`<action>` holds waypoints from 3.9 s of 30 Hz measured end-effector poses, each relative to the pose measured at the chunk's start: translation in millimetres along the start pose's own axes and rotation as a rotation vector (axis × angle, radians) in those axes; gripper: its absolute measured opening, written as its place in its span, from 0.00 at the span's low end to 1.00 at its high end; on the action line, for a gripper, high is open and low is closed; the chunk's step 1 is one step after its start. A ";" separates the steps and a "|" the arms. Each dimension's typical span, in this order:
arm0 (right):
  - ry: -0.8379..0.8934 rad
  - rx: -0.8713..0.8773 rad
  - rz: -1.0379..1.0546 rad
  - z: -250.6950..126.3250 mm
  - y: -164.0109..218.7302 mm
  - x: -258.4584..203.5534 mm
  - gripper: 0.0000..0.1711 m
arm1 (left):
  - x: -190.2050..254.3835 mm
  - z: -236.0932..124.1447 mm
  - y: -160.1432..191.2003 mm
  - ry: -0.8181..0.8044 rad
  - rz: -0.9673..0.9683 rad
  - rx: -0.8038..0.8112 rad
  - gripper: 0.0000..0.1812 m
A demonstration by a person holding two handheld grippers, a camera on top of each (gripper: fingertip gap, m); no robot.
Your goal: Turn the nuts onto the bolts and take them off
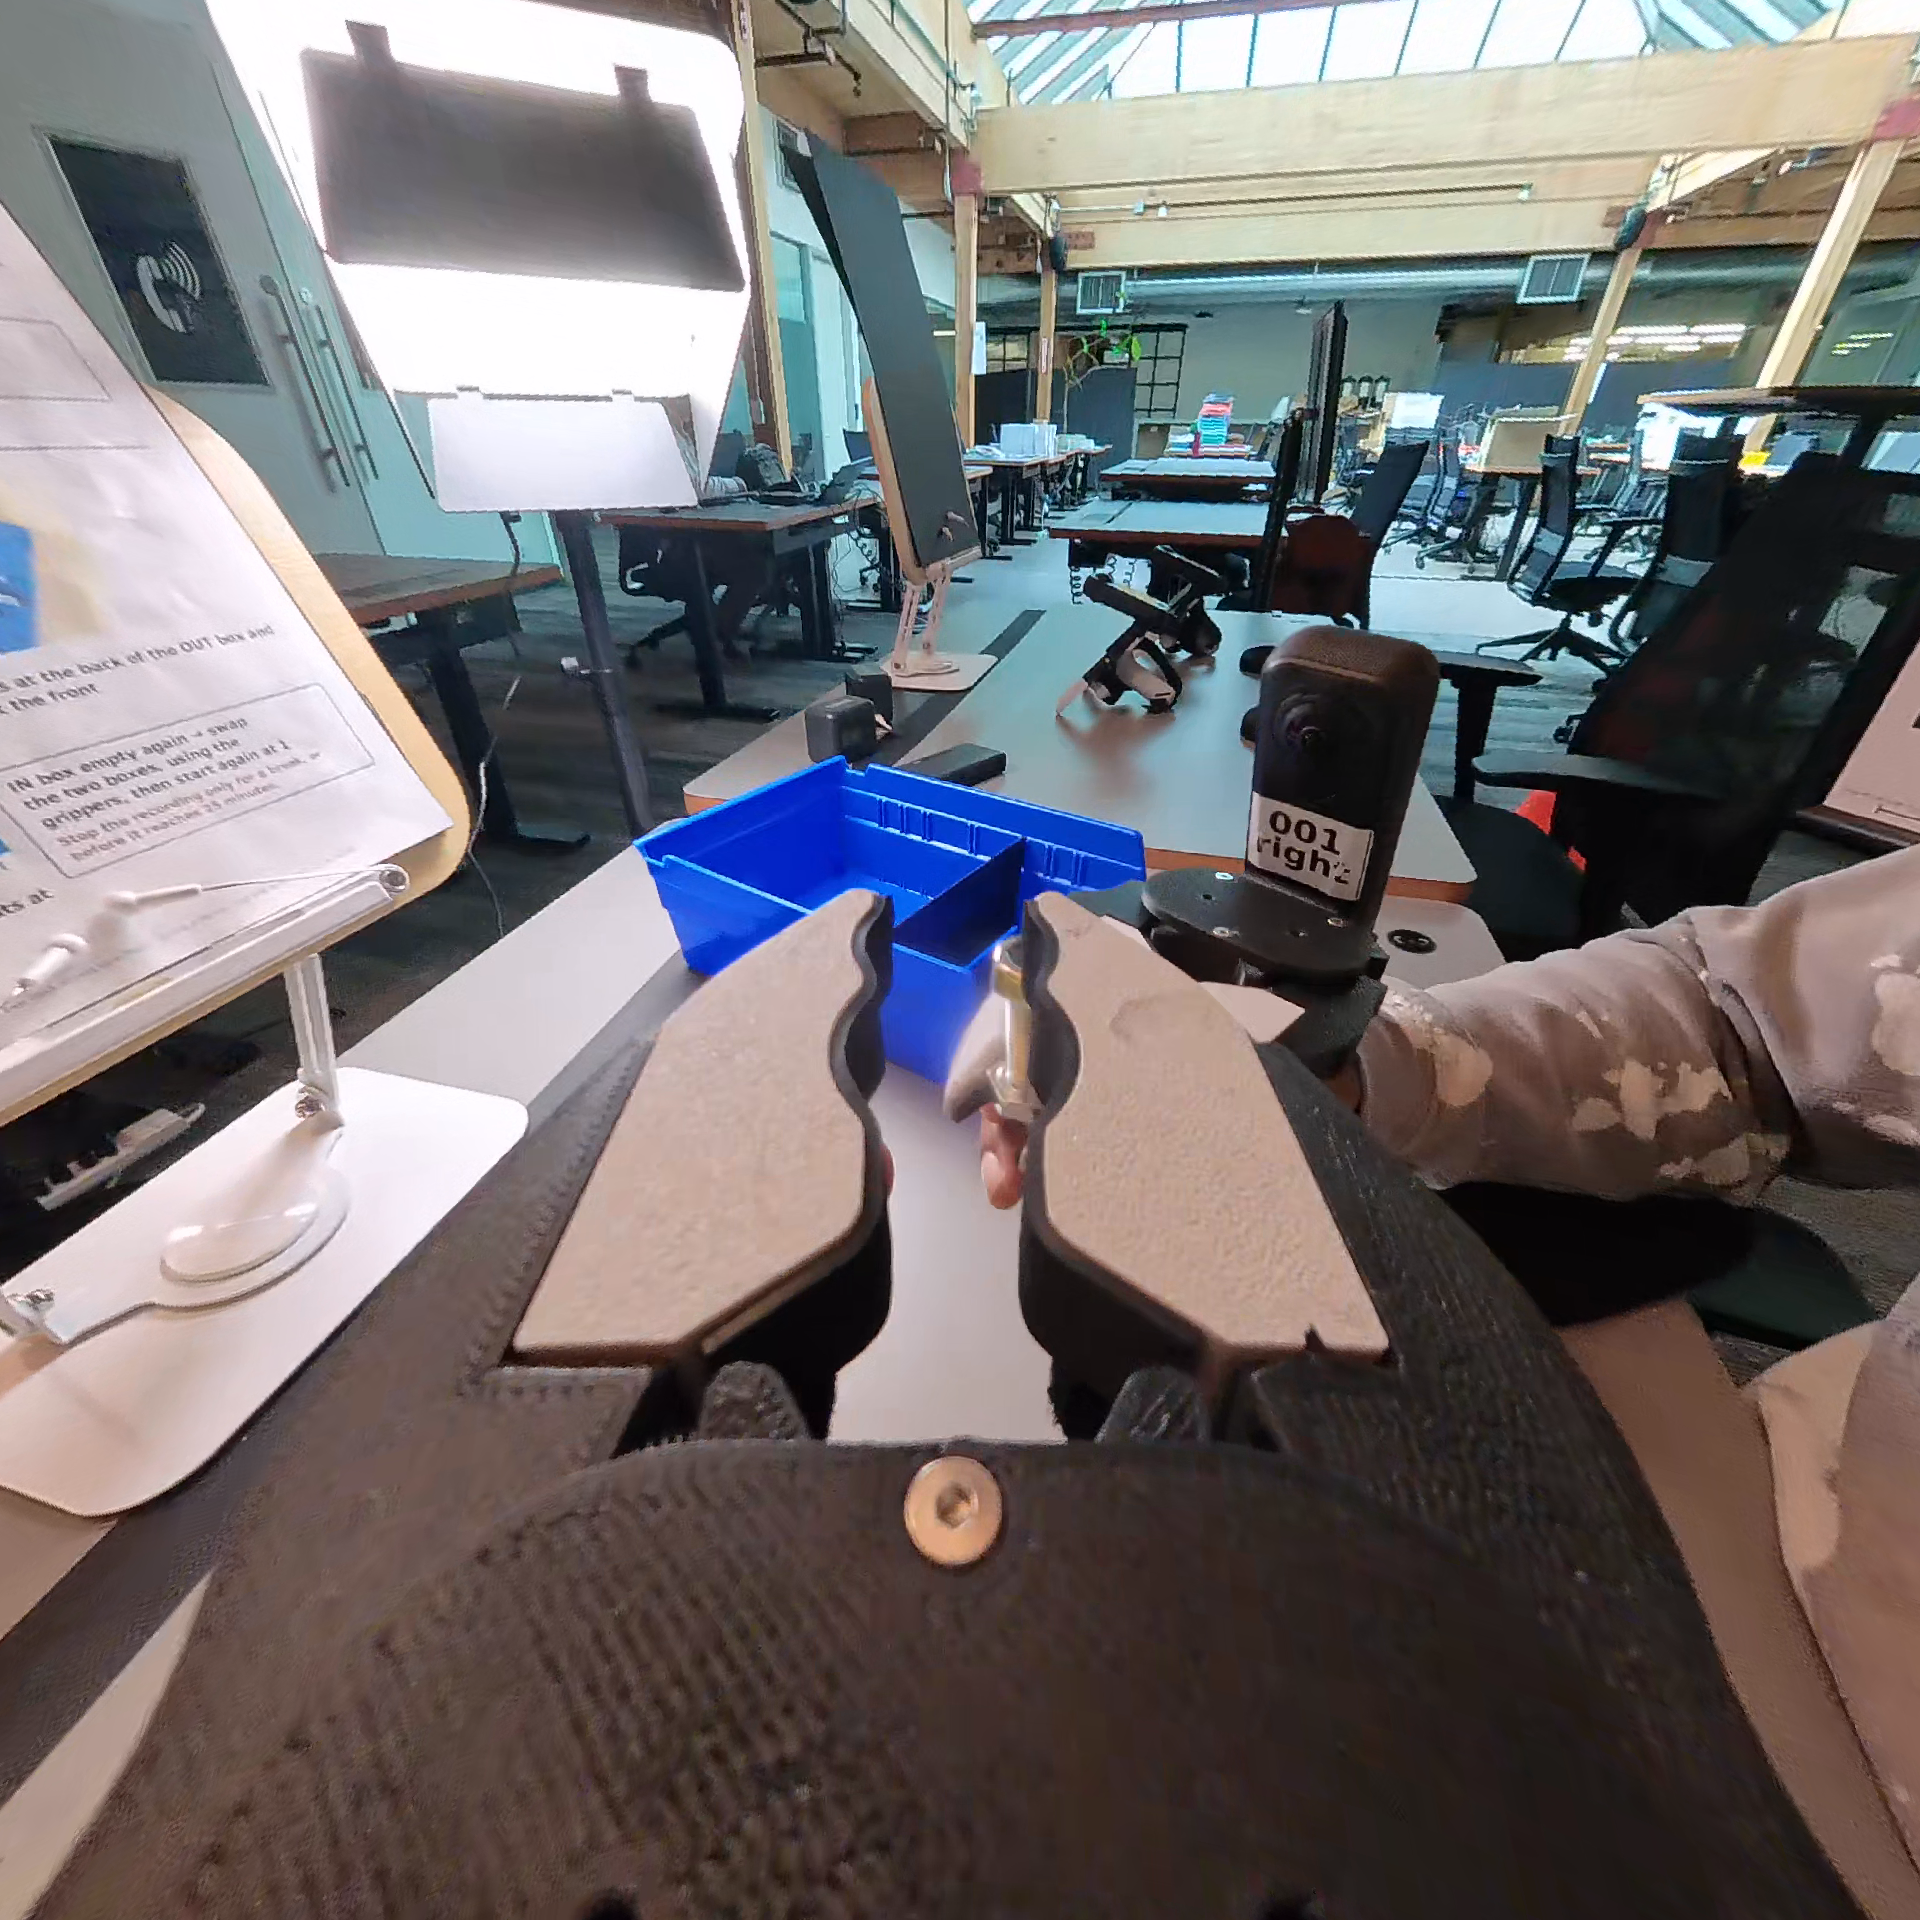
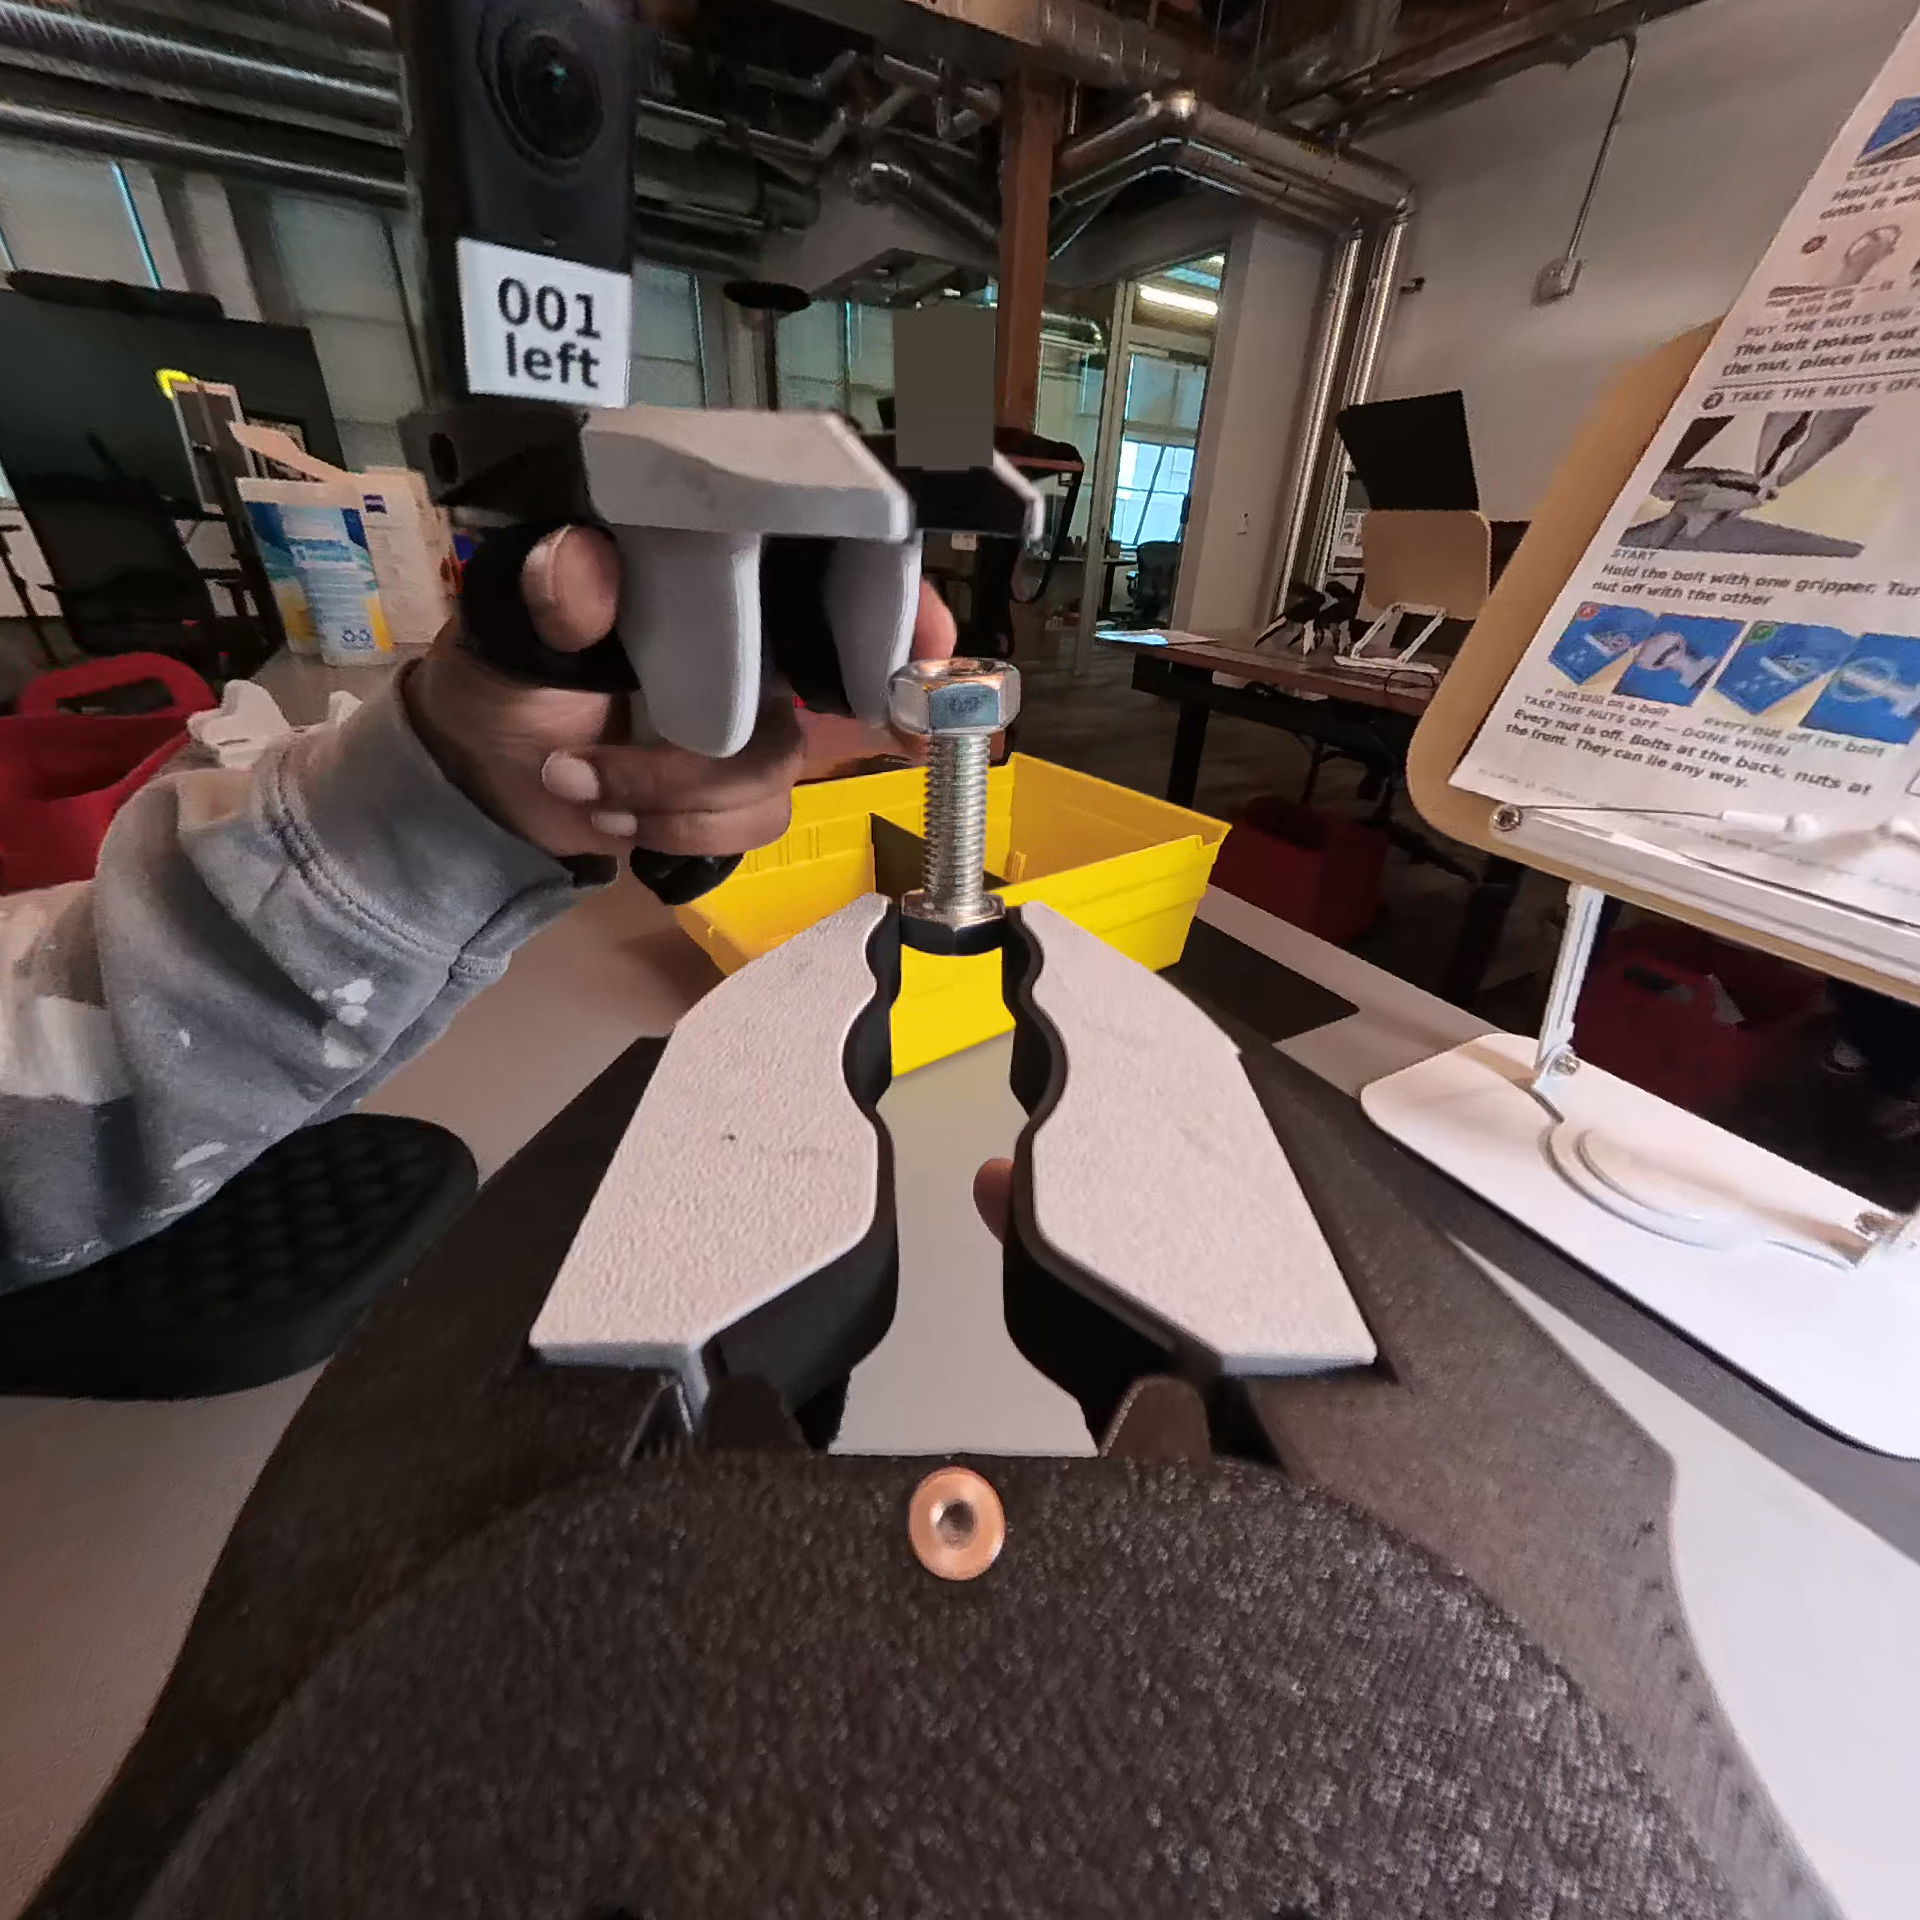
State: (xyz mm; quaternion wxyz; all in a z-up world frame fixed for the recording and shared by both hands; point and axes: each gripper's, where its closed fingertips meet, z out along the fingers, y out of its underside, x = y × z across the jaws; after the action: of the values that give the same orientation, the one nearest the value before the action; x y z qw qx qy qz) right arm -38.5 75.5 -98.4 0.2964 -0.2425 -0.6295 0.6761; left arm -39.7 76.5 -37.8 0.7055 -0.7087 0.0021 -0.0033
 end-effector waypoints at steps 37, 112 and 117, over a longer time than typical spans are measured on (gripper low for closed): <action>-0.333 0.180 0.129 0.2 -7.6 -40.2 0.10 | 37.9 -7.9 22.9 0.298 -0.026 0.051 0.10; -0.231 0.180 0.082 0.1 -3.1 -30.1 0.11 | 19.8 -12.7 24.4 0.229 -0.100 0.046 0.10; -0.212 0.169 0.074 1.4 -0.8 -27.9 0.11 | 25.7 -11.5 23.2 0.259 -0.110 0.053 0.12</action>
State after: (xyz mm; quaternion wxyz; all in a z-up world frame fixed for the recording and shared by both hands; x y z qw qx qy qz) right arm -19.7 54.9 -98.7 0.2223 -0.1669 -0.5888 0.7590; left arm -14.0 64.7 -60.9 0.7164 -0.6827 0.0542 -0.1334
